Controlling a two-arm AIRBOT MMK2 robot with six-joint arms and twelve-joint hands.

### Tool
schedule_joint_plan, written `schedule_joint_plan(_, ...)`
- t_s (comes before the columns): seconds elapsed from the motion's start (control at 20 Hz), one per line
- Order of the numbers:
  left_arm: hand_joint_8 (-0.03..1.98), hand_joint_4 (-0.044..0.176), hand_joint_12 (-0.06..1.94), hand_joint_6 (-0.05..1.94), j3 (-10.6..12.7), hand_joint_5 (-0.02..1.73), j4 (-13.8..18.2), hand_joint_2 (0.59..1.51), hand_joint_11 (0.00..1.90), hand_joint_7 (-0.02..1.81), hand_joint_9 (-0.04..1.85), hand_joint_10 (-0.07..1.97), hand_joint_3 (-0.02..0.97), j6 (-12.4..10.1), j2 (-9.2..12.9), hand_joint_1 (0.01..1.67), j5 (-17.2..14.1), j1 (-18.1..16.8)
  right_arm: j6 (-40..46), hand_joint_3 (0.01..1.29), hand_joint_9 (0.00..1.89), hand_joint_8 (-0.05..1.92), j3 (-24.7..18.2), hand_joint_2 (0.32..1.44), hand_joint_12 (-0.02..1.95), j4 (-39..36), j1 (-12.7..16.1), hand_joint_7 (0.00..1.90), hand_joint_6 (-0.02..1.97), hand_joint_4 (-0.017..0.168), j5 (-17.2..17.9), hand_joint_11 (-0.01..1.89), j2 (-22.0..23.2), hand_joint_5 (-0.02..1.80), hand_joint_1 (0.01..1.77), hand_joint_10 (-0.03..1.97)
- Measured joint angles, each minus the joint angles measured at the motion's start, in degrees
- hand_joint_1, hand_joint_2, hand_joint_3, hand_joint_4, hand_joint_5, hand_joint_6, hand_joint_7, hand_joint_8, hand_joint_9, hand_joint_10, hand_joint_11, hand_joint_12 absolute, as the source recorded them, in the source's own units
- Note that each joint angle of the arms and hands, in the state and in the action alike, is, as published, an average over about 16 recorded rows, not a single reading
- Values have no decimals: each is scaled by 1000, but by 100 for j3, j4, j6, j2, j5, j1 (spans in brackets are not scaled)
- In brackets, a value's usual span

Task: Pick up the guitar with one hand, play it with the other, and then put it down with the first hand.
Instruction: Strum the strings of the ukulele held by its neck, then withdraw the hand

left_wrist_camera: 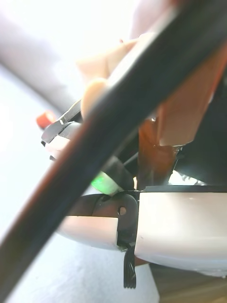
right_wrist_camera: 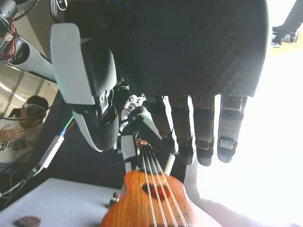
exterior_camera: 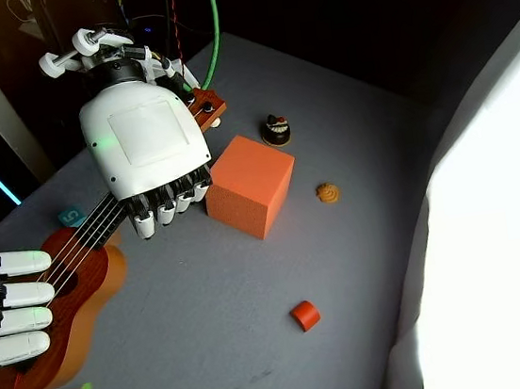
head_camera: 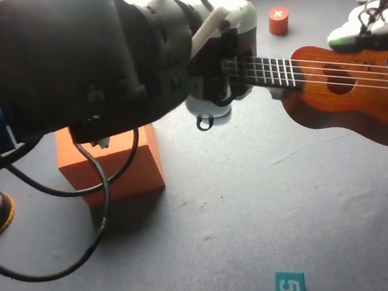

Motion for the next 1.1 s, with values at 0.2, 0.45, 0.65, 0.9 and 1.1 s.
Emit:
schedule_joint_plan(0.2, 1969, 3, 1900, 1882, -3, 1184, -3, 1097, 1377, 1296, 1360, 1912, -14, 16, 9, 1455, -9, -31, 60, 19, 110, 22, 35, 1336, 22, -156, -30, 130, 29, 2, -89, 22, -115, 62, 308, 29)
schedule_joint_plan(0.45, 1969, 3, 1900, 1874, -3, 1183, -5, 1097, 1373, 1296, 1354, 1912, -14, 35, 18, 1455, -3, -51, 61, 19, 106, 20, 81, 1336, 27, -214, -92, 128, 17, 2, -189, 23, -232, 59, 308, 28)
schedule_joint_plan(0.65, 1970, 2, 1900, 1869, -3, 1182, -11, 1097, 1370, 1295, 1349, 1913, -15, 53, 18, 1455, -1, -66, 59, 19, 106, 19, 112, 1336, 28, -230, -150, 125, 6, 0, -194, 23, -277, 56, 311, 28)
schedule_joint_plan(0.9, 1970, 2, 1900, 1866, -3, 1182, -16, 1097, 1370, 1294, 1348, 1912, -16, 75, 18, 1455, -1, -78, 58, 19, 104, 18, 98, 1336, 10, -234, -206, 122, 2, -3, -111, 23, -226, 58, 314, 28)
schedule_joint_plan(1.1, 1970, 3, 1900, 1865, -2, 1185, -22, 1097, 1370, 1296, 1353, 1912, -16, 96, 18, 1455, 1, -86, 108, 19, 105, 12, 70, 1336, 6, -271, -263, 121, 2, -5, -10, 23, -168, 72, 313, 29)
